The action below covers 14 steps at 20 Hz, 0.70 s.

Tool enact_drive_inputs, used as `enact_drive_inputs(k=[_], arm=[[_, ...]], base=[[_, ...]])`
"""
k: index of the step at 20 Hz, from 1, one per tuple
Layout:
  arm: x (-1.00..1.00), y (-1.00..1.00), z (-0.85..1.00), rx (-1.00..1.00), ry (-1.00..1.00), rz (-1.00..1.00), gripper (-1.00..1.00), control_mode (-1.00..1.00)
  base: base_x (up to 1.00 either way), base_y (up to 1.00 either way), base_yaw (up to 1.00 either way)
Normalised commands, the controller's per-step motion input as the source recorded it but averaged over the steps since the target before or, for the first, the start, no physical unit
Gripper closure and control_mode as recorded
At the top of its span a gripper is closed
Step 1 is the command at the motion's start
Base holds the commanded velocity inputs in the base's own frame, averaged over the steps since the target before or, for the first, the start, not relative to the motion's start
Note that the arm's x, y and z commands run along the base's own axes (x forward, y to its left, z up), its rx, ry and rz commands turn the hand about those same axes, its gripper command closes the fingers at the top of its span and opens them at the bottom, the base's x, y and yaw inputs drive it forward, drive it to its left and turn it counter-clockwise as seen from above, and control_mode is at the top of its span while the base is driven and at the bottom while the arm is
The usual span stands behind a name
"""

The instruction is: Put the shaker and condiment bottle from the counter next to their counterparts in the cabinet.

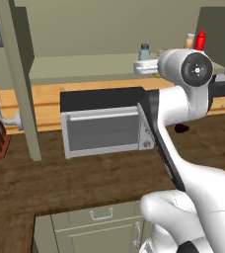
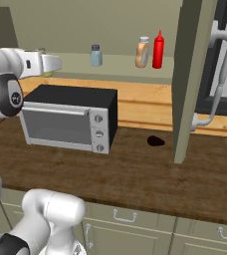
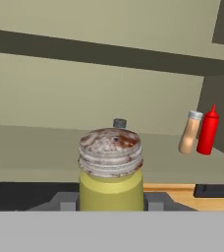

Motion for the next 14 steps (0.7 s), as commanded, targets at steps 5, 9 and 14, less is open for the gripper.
enact_drive_inputs(k=[5,9,14], arm=[[0.35,0.01,0.0,0.0,-0.01,-0.1,1.0,-1.0],[0.5,0.0,-0.01,0.0,0.0,-0.07,1.0,-1.0],[0.53,0.0,-0.06,-0.01,0.0,-0.07,1.0,-1.0]], base=[[0.0,0.0,0.0],[0.0,0.0,0.0],[0.0,0.0,0.0]])
